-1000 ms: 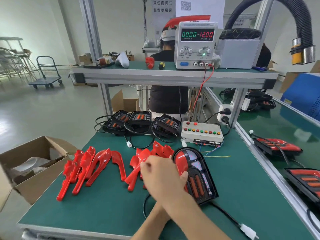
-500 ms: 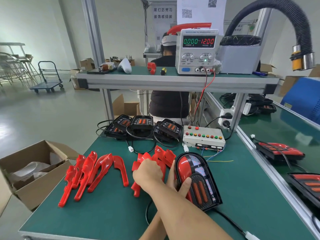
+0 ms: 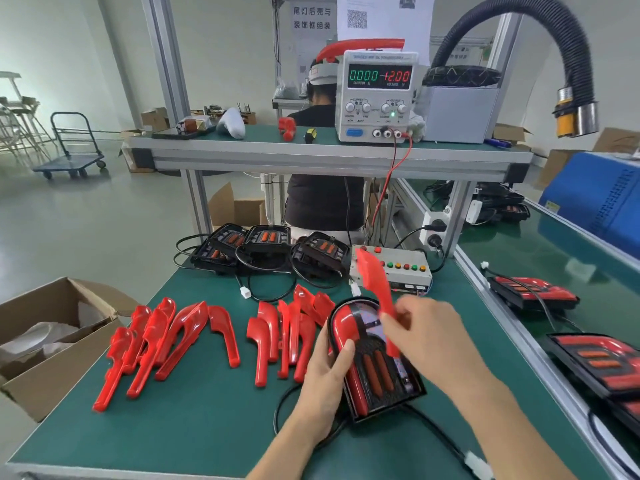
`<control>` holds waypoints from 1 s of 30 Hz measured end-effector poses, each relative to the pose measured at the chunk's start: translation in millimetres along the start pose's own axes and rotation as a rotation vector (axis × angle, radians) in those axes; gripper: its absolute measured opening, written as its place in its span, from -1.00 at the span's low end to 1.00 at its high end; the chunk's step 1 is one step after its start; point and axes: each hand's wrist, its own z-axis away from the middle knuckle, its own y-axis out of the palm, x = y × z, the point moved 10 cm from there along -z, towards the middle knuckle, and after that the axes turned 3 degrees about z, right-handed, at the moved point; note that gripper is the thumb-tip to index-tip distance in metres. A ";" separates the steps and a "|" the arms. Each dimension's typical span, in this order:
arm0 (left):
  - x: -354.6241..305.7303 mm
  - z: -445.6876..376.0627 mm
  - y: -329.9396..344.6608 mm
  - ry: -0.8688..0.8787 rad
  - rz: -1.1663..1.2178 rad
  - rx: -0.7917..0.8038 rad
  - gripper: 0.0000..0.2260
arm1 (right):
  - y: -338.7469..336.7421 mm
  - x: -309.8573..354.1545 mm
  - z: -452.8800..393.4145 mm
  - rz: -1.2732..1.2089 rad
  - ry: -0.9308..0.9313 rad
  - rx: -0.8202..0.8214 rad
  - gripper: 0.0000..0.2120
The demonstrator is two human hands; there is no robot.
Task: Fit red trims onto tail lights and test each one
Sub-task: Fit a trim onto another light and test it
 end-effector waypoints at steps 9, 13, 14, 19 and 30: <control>45.4 21.6 -18.5 -0.136 0.009 -0.037 -0.55 | 42.7 -41.0 16.1 0.290 -0.008 0.014 -0.67; 38.5 22.8 -13.4 -0.103 -0.054 -0.014 -0.59 | 47.2 -32.7 24.2 0.347 -0.021 -0.015 -0.68; 39.5 23.2 -14.6 -0.106 -0.059 -0.014 -0.59 | 47.7 -33.8 27.1 0.374 -0.009 -0.026 -0.67; 37.4 23.2 -13.2 -0.073 -0.060 0.002 -0.58 | 45.9 -23.1 46.3 0.418 -0.086 -0.155 -0.78; 42.4 23.0 -17.9 -0.118 0.029 -0.041 -0.55 | 52.3 -67.5 65.9 -0.032 -0.021 -0.174 -0.51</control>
